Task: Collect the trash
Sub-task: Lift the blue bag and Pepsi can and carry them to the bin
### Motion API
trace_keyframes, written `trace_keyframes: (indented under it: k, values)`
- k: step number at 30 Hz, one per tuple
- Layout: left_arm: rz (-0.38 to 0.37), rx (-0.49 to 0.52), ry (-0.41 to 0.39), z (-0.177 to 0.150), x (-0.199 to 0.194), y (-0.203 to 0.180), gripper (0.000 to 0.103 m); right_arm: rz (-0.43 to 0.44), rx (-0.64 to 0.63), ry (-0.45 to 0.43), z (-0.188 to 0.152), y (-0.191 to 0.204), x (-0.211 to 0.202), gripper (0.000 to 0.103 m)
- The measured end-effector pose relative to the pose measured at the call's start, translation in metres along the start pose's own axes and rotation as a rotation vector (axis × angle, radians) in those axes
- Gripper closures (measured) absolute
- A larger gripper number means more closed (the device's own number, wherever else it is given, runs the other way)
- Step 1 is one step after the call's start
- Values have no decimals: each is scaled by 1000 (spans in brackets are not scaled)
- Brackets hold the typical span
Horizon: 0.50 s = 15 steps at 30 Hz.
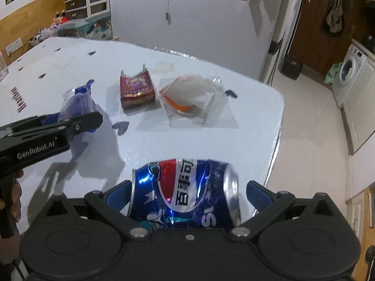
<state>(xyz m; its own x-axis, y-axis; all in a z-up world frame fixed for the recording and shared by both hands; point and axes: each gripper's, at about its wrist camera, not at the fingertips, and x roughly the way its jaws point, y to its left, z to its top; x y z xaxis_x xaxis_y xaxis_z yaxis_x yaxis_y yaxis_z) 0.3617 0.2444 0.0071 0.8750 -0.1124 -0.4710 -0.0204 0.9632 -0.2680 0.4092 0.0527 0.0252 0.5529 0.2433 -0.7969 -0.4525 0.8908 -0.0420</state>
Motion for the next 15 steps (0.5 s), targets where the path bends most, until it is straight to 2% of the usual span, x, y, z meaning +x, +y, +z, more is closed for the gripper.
trace_keyframes:
  k: [4,5,15]
  values:
    - [3,8,7,0,0,-2,55,-12,9,11,-2,-1,3,2]
    - [5,12,8,1,0,-2,55,0,14,6,-2,-2,2,10]
    - [21,62,3,6,-15,-17,59,33,28,-117,-12,-18,-30,12]
